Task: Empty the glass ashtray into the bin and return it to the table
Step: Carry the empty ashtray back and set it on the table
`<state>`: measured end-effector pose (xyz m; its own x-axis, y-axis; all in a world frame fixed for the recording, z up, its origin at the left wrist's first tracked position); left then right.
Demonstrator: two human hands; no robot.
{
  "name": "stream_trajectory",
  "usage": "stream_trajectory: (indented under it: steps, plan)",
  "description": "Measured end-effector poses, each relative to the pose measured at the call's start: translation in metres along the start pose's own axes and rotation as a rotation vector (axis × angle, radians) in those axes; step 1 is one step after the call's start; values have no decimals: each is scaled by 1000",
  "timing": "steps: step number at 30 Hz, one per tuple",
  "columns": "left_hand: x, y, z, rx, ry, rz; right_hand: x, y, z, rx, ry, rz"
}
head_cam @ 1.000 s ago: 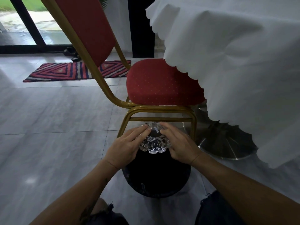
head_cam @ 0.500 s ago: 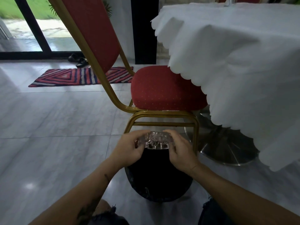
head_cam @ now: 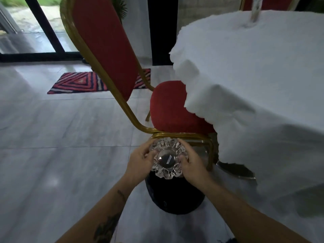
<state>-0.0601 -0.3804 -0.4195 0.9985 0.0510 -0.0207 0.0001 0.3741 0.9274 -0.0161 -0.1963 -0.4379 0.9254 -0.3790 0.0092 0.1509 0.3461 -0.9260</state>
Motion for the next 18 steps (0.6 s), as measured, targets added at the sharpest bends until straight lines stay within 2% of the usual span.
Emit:
stream_trajectory:
  steps: [8,13,18]
  plan:
    - [18,158,85,-19,-37,118,16,-171,57,96,-34,-34]
    - [28,259,133,-23,-64,41,35,-271,104,73,-25,-51]
    - [32,321,144,-4,-123,14,49,-327,146,56,55,-36]
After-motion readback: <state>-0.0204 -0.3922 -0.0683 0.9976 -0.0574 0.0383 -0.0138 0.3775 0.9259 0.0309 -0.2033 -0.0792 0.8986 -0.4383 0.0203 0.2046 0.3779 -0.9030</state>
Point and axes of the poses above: each hand's wrist, its own x-axis away from the middle knuckle, its own z-axis out of the back of the hand, y = z × x, the point moved 5 cm from there along -x, towards the middle knuckle, and after that the axes turned 14 degrees about y, right-handed, at the moved point
